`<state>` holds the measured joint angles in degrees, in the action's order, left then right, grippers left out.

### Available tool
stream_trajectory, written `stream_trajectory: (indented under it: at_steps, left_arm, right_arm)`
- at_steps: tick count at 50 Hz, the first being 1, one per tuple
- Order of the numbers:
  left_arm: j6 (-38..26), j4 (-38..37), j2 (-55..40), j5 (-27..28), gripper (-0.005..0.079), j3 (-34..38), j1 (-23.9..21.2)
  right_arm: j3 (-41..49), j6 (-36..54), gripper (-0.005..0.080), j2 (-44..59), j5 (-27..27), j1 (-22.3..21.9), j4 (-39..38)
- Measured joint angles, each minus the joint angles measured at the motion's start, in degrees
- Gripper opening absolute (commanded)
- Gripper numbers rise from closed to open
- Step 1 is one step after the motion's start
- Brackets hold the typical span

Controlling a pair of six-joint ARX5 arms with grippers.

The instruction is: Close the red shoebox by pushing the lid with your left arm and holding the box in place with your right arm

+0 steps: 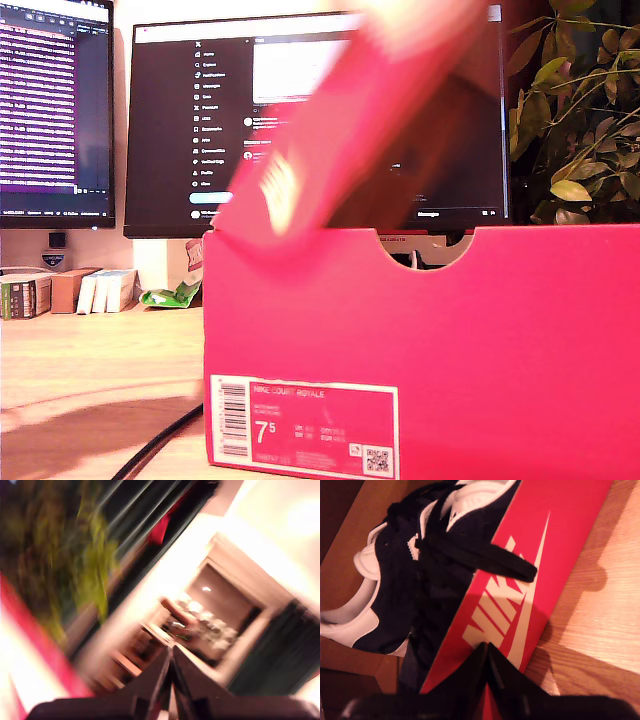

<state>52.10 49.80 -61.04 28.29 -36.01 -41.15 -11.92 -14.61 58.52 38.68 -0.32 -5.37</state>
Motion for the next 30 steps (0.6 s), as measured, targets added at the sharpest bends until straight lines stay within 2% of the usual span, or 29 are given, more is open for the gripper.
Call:
stream_trajectory:
  at_steps: [1,4,5,7,8,11,12,14,15,18,19,20,26,30]
  left_arm:
    - [-3.30,-0.94,0.70,-0.11,-0.0019,0.00,0.85]
    - [-3.30,-5.29,3.02,-0.35,-0.0019,0.00,4.04]
    - [-7.78,-7.19,3.74,-0.39,-0.0019,-0.02,5.16]
    - [-7.78,-11.39,5.05,-0.66,-0.0019,-0.07,7.23]
    - [-12.22,-13.51,5.57,-0.79,-0.0019,-0.11,8.11]
    - [-12.22,-19.52,6.62,-1.49,-0.0019,-0.11,10.40]
    - [-17.88,-21.40,6.84,-1.81,-0.0019,-0.11,10.91]
    - [-17.88,-24.90,7.13,-2.60,-0.0019,-0.11,11.65]
    - [-22.14,-26.43,7.26,-2.91,-0.0019,-0.11,11.89]
    - [-22.14,-29.88,7.45,-3.08,-0.0019,-0.11,12.66]
    - [-24.74,-30.53,7.50,-3.13,-0.0019,-0.11,12.87]
    - [-24.74,-31.10,7.56,-3.13,-0.0019,-0.11,13.05]
    - [-26.69,-32.13,8.20,-3.30,-0.0019,-0.11,13.86]
    - [-27.52,-32.44,8.55,-3.32,-0.0019,-0.11,13.88]
  right_arm:
    - [0.00,2.03,-0.0012,0.00,-1.38,-0.15,0.00]
    - [0.00,2.62,-0.0012,0.07,-6.69,-1.05,0.04]
    - [-0.04,3.89,-0.0012,0.11,-8.04,-1.57,-0.02]
    - [-0.24,4.07,-0.0012,0.22,-9.73,-3.06,-0.04]
    - [-0.39,4.17,-0.0012,0.22,-10.21,-3.87,0.00]
    - [-1.25,4.17,-0.0012,0.24,-10.75,-5.95,0.07]
    - [-1.70,4.17,-0.0012,0.24,-10.84,-6.54,0.09]
    - [-2.82,4.17,-0.0012,0.24,-10.78,-7.32,0.09]
    - [-3.50,4.04,-0.0012,0.24,-10.62,-7.52,0.09]
    - [-5.92,3.91,-0.0012,0.24,-8.59,-7.52,0.52]
    - [-6.82,3.52,-0.0012,0.24,-7.50,-7.50,0.74]
    - [-7.72,3.52,-0.0012,0.24,-6.12,-7.45,0.85]
    - [-12.81,0.13,-0.0012,0.22,4.42,-7.43,1.22]
    - [-15.10,-1.07,-0.0012,0.20,8.07,-6.56,2.05]
